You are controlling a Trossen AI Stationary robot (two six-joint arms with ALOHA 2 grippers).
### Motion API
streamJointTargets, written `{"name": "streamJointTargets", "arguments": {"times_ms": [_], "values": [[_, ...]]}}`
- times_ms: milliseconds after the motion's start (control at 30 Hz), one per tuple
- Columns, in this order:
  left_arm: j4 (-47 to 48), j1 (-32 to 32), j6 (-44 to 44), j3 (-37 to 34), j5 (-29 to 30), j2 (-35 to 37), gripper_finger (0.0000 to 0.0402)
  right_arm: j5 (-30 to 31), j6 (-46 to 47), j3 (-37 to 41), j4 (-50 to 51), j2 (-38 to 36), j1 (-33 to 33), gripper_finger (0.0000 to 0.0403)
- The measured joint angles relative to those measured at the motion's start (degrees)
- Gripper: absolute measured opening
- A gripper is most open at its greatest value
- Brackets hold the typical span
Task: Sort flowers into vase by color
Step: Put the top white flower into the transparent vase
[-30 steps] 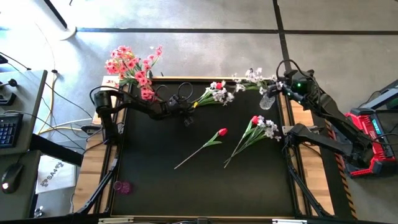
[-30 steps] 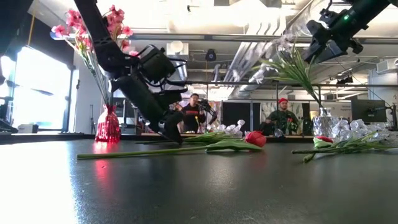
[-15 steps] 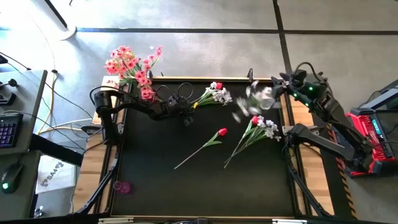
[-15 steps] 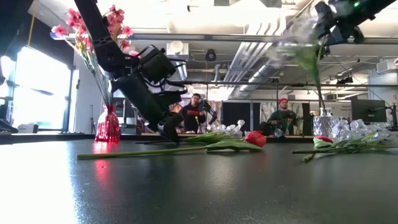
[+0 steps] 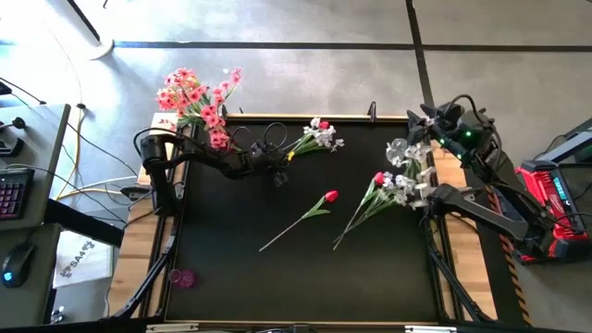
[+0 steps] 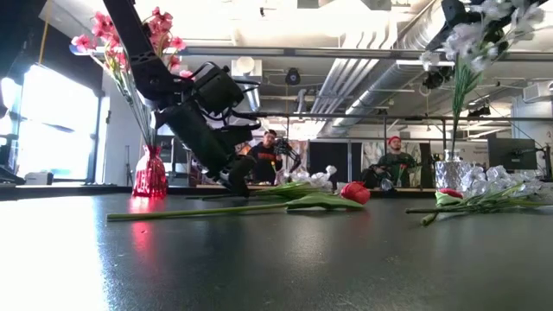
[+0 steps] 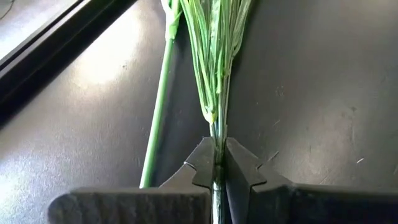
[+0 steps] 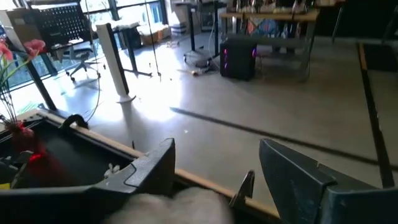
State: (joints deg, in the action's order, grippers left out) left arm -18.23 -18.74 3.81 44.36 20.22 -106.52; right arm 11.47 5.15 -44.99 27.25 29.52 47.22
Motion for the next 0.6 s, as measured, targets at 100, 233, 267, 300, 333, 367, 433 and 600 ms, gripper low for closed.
{"name": "streamJointTargets", "arguments": {"times_ms": [100,233,267,300,333,367,433,600], "values": [[-1.1,0.1,0.0,0.0,0.0,0.0,0.0004,0.0,-1.1,0.0,-2.0,0.0,0.0,0.0222],[-3.4,0.6,-0.1,0.0,0.0,0.0,0.0002,0.3,-1.3,0.0,-4.4,0.0,0.0,0.0222],[-4.1,0.8,-0.4,0.0,0.0,0.0,0.0002,0.4,-1.5,0.0,-4.7,0.0,0.0,0.0222],[-5.0,1.0,-0.8,0.0,0.0,0.0,0.0001,0.3,-1.7,0.0,-4.9,0.0,0.0,0.0222],[-6.0,1.2,-1.0,0.0,0.0,0.0,0.0001,-0.5,-2.2,0.0,-4.9,0.0,0.0,0.0222],[-6.9,1.4,-1.1,0.0,0.0,0.0,0.0001,-2.0,-2.5,0.0,-4.9,0.0,0.0,0.0222],[-8.7,1.7,-1.1,0.0,-0.1,0.0,0.0001,-6.3,-2.6,0.0,-4.9,0.0,0.0,0.0222],[-15.2,2.3,-1.1,0.0,-0.4,0.0,0.0001,-20.8,-1.9,0.0,-6.7,0.0,0.0,0.0222]]}}
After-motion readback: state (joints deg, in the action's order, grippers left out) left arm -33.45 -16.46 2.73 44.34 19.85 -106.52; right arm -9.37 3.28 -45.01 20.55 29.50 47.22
